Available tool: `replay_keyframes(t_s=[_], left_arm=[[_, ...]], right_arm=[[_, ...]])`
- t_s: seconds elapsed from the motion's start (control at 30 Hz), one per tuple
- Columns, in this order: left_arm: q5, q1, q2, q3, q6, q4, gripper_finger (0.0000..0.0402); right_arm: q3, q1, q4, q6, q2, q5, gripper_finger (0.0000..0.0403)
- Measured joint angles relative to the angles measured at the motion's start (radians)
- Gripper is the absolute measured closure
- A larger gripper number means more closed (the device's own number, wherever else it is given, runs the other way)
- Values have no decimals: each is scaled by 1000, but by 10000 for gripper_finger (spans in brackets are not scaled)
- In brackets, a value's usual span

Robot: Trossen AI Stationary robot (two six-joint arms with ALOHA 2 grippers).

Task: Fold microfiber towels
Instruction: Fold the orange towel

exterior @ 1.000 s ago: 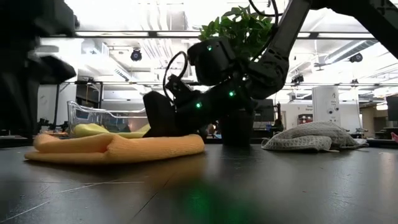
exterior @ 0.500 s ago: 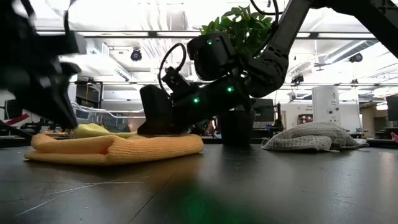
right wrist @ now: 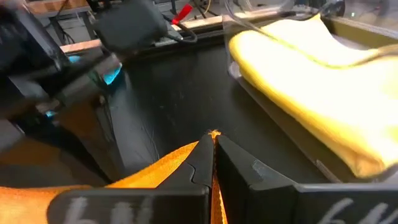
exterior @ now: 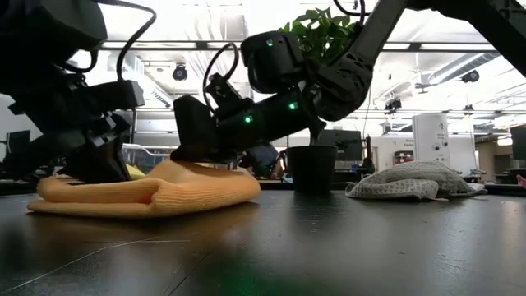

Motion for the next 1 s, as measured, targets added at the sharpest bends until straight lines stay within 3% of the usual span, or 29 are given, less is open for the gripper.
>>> replay_keyframes(t_s=[0.3,0.53,0.7,1.0], left_arm=[[42,8,52,3,49,91,395],[142,7,22,2,55,92,395],[153,6,15,5,56,87,395],[192,6,-62,9,57,49,395]], right_arm=[[72,-6,-100,-35,28,5,394],[131,-15,-195,-20,90,49,394],[137,-13,-203,-31,85,47,394],[152,-12,-209,-5,85,-58,362]])
